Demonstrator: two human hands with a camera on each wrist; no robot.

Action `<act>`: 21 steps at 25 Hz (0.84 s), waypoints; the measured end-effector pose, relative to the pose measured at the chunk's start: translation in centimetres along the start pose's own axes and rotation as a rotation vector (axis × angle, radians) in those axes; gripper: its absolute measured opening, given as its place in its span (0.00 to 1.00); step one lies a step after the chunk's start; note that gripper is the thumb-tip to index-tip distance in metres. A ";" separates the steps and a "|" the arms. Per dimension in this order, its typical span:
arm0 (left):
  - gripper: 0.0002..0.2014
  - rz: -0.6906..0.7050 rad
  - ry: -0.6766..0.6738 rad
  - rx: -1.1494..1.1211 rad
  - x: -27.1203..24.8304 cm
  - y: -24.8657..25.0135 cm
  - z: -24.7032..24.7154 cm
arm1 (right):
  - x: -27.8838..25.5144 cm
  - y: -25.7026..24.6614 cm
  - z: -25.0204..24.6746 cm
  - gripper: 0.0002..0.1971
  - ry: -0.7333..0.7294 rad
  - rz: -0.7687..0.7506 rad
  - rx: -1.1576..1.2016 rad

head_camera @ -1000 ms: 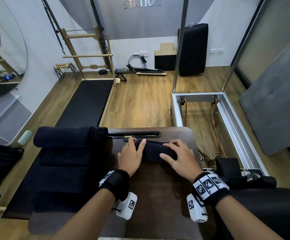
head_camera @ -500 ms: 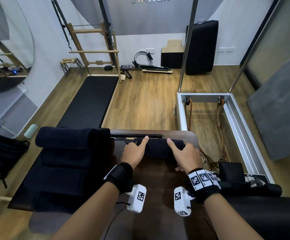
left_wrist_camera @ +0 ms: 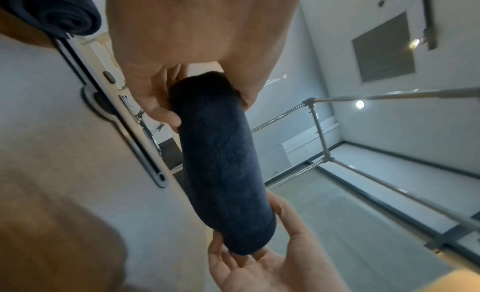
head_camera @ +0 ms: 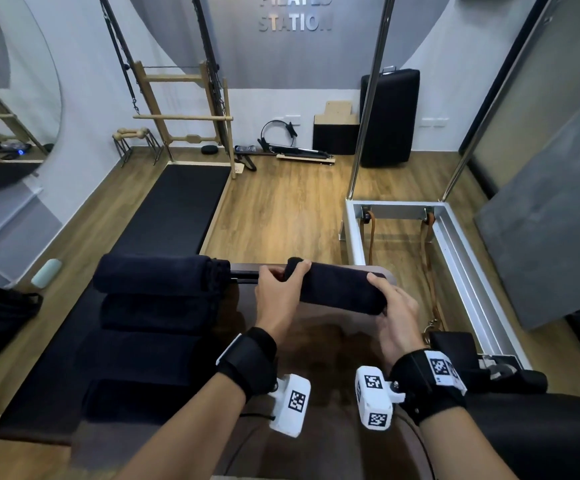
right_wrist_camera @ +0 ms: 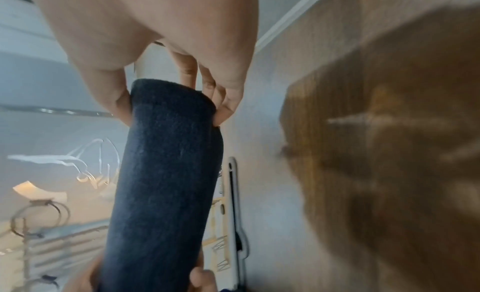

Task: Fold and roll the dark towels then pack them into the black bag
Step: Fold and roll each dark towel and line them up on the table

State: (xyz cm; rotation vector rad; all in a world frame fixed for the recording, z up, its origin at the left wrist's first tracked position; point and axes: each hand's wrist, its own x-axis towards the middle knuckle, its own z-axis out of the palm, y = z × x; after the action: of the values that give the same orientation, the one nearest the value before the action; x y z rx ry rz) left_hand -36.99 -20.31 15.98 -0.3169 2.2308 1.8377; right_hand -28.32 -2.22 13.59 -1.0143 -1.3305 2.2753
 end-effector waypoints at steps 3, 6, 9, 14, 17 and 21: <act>0.24 0.117 -0.074 -0.166 -1.4 2.7 -2.5 | -3.0 -2.1 2.1 0.20 -0.153 -0.058 0.136; 0.21 0.261 -0.127 -0.291 -2.6 5.3 -6.5 | -5.9 -3.9 4.7 0.22 -0.330 -0.049 0.137; 0.20 0.404 -0.125 -0.305 -3.0 6.9 -12.1 | -8.8 -3.7 7.9 0.23 -0.462 -0.048 0.112; 0.21 0.492 -0.104 -0.235 -2.4 5.1 -22.7 | -14.1 -0.7 15.2 0.27 -0.536 -0.185 0.085; 0.19 0.518 -0.039 -0.215 -1.6 2.2 -27.9 | -16.5 2.5 18.4 0.31 -0.555 -0.169 0.013; 0.19 0.475 -0.025 -0.176 -0.6 -1.9 -32.1 | -18.0 7.1 20.9 0.28 -0.518 -0.127 -0.057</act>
State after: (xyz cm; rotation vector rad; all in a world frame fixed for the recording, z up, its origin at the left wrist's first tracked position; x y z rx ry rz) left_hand -37.19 -52.14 20.30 0.2313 2.2706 2.2578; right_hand -30.02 -29.46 21.66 -0.3404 -1.6025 2.5072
